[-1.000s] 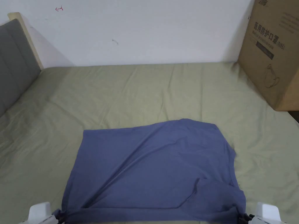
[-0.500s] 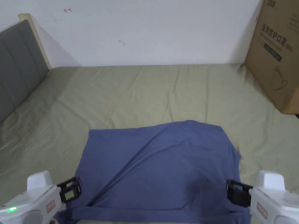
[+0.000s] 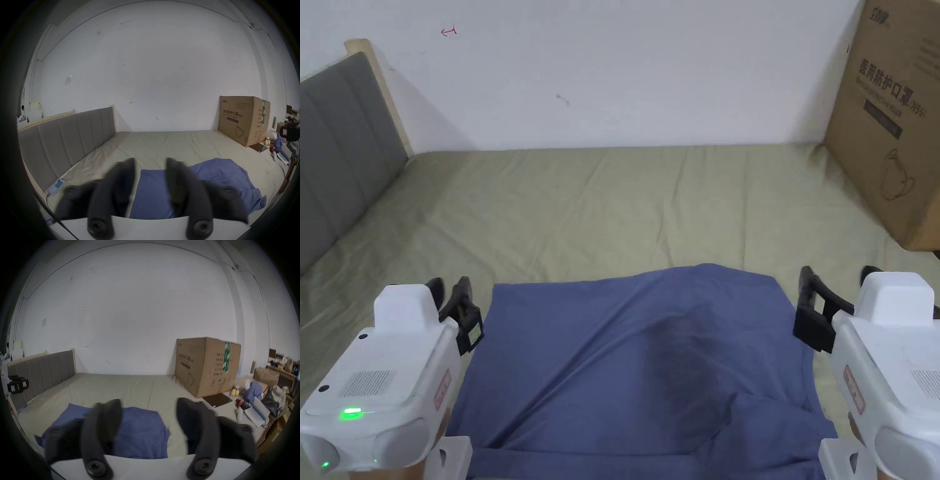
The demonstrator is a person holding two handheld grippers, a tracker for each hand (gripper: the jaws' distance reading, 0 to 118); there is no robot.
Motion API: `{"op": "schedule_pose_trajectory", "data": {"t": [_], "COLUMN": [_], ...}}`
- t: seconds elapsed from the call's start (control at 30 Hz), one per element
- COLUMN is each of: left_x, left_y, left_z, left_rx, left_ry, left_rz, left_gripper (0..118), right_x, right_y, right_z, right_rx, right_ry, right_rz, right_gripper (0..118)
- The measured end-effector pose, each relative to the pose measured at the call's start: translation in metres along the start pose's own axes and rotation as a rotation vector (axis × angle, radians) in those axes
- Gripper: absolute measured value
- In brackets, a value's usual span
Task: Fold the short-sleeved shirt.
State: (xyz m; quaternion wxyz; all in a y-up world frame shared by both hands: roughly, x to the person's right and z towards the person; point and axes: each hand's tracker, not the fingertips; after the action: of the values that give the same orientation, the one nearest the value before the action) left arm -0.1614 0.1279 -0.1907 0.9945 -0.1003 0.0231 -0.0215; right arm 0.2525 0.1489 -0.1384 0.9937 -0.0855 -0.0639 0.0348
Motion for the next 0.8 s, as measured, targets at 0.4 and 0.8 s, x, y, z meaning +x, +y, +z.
{"op": "schedule_pose_trajectory", "data": {"t": [0.4,0.8], "left_x": [-0.015,-0.070], "left_y": [-0.031,-0.123], "left_z": [-0.010,-0.018], "left_rx": [-0.227,-0.594], "left_ry": [-0.086,-0.055], "left_rz": [0.000,0.128], "left_gripper": [0,0], "right_x": [-0.008,-0.014], "right_y": [-0.004,-0.008], "right_z": [0.005,0.000], "right_rx": [-0.026,-0.071], "right_ry": [0.025,0.057], "right_rz": [-0.010,0.017], "right_gripper": [0,0]}}
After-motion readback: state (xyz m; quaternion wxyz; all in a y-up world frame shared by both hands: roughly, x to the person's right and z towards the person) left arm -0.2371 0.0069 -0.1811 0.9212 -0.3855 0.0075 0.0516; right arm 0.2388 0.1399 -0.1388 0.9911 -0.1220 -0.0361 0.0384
